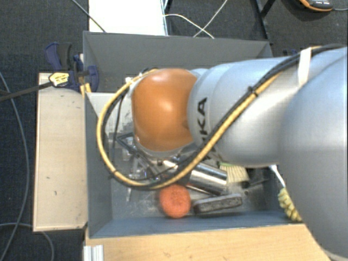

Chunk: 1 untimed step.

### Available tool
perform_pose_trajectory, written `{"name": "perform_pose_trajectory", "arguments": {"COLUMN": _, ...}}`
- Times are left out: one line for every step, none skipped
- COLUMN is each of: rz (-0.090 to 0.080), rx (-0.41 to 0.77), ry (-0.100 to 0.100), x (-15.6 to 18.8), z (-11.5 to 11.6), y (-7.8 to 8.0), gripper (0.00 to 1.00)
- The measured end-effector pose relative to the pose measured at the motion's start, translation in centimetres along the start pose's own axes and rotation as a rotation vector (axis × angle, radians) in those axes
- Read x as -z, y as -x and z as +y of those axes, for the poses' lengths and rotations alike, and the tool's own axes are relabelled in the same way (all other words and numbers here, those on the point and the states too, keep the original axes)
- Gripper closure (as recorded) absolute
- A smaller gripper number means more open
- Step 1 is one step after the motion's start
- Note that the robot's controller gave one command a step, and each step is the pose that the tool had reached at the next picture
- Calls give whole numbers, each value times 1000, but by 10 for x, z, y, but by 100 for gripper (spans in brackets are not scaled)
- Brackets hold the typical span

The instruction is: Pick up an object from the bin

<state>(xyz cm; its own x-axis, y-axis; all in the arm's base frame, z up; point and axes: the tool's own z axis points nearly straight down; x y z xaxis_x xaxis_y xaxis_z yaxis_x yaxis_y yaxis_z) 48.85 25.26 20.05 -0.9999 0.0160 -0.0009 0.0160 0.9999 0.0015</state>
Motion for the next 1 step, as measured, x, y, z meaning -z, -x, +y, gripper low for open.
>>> {"name": "perform_pose_trajectory", "arguments": {"rz": 0, "rx": -37, "ry": 0, "x": -33, "z": -75, "y": 47, "gripper": 0}}
